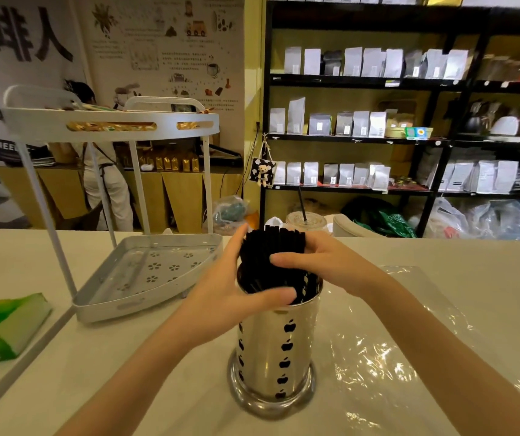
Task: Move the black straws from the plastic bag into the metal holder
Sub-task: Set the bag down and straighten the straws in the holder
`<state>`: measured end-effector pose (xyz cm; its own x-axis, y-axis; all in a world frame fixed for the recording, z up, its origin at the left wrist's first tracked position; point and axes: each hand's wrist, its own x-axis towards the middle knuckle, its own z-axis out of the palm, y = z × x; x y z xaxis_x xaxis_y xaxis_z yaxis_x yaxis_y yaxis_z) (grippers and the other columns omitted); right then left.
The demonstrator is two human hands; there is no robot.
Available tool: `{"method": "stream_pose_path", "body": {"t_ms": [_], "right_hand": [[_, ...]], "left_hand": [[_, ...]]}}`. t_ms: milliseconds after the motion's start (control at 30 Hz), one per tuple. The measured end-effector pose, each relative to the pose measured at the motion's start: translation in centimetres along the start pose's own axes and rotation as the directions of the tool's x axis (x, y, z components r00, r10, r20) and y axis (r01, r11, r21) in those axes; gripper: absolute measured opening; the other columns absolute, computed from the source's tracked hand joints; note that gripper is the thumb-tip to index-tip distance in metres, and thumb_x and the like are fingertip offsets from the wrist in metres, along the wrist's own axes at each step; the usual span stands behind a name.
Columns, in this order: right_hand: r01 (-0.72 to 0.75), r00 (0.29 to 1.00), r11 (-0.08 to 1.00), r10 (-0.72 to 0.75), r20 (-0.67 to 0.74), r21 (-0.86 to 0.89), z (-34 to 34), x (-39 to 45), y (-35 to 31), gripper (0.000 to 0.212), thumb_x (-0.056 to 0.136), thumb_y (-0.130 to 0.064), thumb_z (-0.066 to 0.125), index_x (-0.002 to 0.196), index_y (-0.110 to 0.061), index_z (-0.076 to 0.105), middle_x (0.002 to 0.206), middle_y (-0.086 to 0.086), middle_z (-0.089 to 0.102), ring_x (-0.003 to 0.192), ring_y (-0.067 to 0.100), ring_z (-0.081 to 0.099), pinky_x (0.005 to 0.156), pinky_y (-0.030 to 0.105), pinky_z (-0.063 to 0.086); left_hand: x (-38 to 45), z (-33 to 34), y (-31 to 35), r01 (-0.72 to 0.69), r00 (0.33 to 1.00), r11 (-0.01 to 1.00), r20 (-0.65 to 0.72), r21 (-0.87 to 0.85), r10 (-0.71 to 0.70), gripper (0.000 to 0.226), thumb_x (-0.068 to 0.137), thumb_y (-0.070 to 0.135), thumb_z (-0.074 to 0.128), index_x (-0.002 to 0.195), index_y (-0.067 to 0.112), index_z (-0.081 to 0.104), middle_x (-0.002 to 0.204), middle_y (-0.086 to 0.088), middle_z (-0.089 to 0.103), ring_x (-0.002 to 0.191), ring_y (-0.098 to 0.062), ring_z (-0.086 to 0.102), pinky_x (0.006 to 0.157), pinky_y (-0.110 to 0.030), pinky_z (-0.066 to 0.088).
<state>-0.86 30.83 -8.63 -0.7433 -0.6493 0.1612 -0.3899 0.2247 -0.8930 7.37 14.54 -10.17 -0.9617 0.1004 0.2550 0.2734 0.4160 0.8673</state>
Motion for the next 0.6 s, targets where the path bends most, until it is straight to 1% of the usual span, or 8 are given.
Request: {"method": "stream_pose_path", "body": {"t_ms": [100, 200, 267, 333, 400, 467, 533, 600], "right_hand": [[0.029, 1.000, 0.998, -0.029, -0.010, -0.063, -0.3, -1.2, -0.7, 0.018, 0.088, -0.019, 0.058, 0.104, -0.020, 0.064, 0.096, -0.002, 0.070, 0.088, 0.004, 0.067, 0.075, 0.015, 0.053], [0.074, 0.997, 0.992, -0.077, -0.024, -0.105, -0.1, -2.5, -1.3, 0.020, 0.090, -0.018, 0.053, 0.108, -0.018, 0.062, 0.100, 0.000, 0.069, 0.091, 0.004, 0.065, 0.078, 0.014, 0.051], [0.113, 0.992, 0.985, -0.118, -0.034, -0.128, 0.2, -3.3, -1.4, 0.022, 0.091, -0.017, 0.051, 0.109, -0.022, 0.061, 0.103, -0.002, 0.068, 0.095, 0.003, 0.063, 0.081, 0.014, 0.050], [0.138, 0.988, 0.984, -0.144, -0.049, -0.115, 0.5, -4.0, -1.3, 0.024, 0.091, -0.017, 0.050, 0.107, -0.032, 0.060, 0.104, -0.009, 0.067, 0.098, -0.001, 0.061, 0.082, 0.013, 0.048], [0.136, 0.987, 0.986, -0.143, -0.069, -0.099, 0.6, -4.4, -1.1, 0.026, 0.091, -0.018, 0.051, 0.107, -0.036, 0.059, 0.109, -0.008, 0.065, 0.102, 0.001, 0.060, 0.086, 0.017, 0.050], [0.116, 0.991, 0.991, -0.120, -0.068, -0.062, 0.7, -4.7, -0.9, 0.027, 0.091, -0.018, 0.053, 0.105, -0.040, 0.059, 0.108, -0.012, 0.064, 0.101, -0.003, 0.059, 0.082, 0.016, 0.050], [0.085, 0.995, 0.996, -0.087, -0.056, -0.035, 0.9, -4.7, -0.9, 0.030, 0.085, -0.021, 0.051, 0.100, -0.045, 0.060, 0.100, -0.023, 0.064, 0.095, -0.011, 0.057, 0.076, 0.007, 0.045], [0.058, 0.995, 0.997, -0.061, -0.073, -0.048, 1.0, -4.7, -0.9, 0.035, 0.076, -0.024, 0.047, 0.093, -0.052, 0.061, 0.094, -0.032, 0.065, 0.092, -0.016, 0.055, 0.073, 0.000, 0.040]], "left_hand": [[0.2, 0.5, 0.7, -0.040, 0.999, 0.995, -0.011, -0.095, 0.039, 0.094, 0.056, 0.047, 0.065, 0.137, 0.038, 0.018, 0.113, 0.029, 0.045, 0.108, 0.003, 0.050, 0.094, -0.030, 0.048], [0.1, 1.0, 0.6, -0.112, 0.993, 0.992, -0.048, -0.053, 0.109, 0.070, 0.070, 0.038, 0.064, 0.129, 0.043, 0.027, 0.106, 0.033, 0.046, 0.100, 0.011, 0.053, 0.086, -0.023, 0.052], [-0.1, 1.3, 0.5, -0.155, 0.986, 0.988, -0.057, -0.013, 0.154, 0.065, 0.074, 0.032, 0.065, 0.128, 0.043, 0.030, 0.108, 0.030, 0.049, 0.100, 0.015, 0.051, 0.083, -0.018, 0.051], [-0.5, 1.4, 0.4, -0.205, 0.976, 0.978, -0.060, 0.039, 0.207, 0.058, 0.073, 0.036, 0.064, 0.119, 0.051, 0.032, 0.108, 0.030, 0.050, 0.101, 0.015, 0.049, 0.081, -0.012, 0.049], [-0.9, 1.3, 0.3, -0.242, 0.966, 0.962, -0.066, 0.127, 0.251, 0.052, 0.069, 0.048, 0.062, 0.109, 0.059, 0.030, 0.106, 0.032, 0.049, 0.103, 0.012, 0.047, 0.079, -0.010, 0.047], [-1.2, 1.2, 0.3, -0.270, 0.954, 0.943, -0.075, 0.196, 0.289, 0.053, 0.067, 0.056, 0.063, 0.108, 0.062, 0.030, 0.106, 0.033, 0.049, 0.105, 0.011, 0.046, 0.079, -0.009, 0.044], [-1.5, 1.1, 0.4, -0.283, 0.949, 0.935, -0.075, 0.215, 0.305, 0.059, 0.065, 0.059, 0.064, 0.111, 0.061, 0.029, 0.107, 0.034, 0.049, 0.105, 0.011, 0.047, 0.080, -0.006, 0.042], [-1.7, 1.1, 0.6, -0.288, 0.947, 0.930, -0.078, 0.227, 0.312, 0.072, 0.061, 0.060, 0.065, 0.119, 0.059, 0.023, 0.110, 0.030, 0.051, 0.105, 0.007, 0.050, 0.083, -0.008, 0.042]]}}
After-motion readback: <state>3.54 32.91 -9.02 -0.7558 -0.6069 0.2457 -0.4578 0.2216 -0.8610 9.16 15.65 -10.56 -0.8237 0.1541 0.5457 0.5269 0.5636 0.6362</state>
